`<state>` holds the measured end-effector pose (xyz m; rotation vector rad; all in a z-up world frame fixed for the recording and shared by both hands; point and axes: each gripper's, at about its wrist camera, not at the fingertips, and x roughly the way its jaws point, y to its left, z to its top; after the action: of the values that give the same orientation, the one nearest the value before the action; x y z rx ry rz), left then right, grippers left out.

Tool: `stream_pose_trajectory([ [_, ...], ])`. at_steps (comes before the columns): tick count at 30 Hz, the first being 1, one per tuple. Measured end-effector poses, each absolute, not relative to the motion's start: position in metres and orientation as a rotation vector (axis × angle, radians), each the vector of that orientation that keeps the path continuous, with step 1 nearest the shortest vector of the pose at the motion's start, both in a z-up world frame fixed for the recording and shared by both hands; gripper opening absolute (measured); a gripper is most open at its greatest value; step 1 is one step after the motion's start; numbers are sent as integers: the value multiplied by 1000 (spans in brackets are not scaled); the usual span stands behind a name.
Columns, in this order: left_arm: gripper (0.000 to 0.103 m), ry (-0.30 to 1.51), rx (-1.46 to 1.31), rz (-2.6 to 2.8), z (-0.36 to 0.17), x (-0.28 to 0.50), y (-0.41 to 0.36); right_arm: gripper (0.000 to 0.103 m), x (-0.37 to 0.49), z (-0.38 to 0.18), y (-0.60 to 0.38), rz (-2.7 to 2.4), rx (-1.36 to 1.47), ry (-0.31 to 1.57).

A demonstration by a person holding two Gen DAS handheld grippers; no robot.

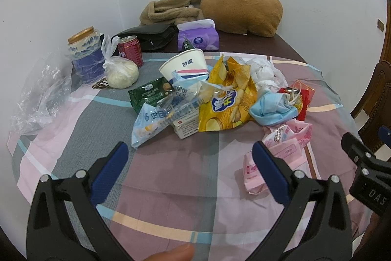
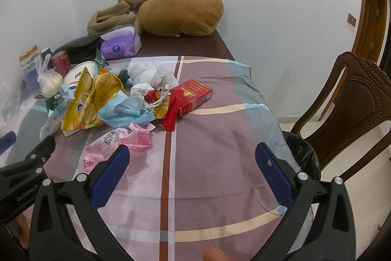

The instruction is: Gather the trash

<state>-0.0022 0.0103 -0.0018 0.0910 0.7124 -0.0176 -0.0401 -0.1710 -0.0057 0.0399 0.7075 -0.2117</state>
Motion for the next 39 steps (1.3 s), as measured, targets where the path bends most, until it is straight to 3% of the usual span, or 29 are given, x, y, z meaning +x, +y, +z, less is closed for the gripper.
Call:
stream_pose_trajectory([
  [39, 101, 675, 46, -33, 7, 2, 29, 100, -41, -3, -185, -185, 19, 721],
])
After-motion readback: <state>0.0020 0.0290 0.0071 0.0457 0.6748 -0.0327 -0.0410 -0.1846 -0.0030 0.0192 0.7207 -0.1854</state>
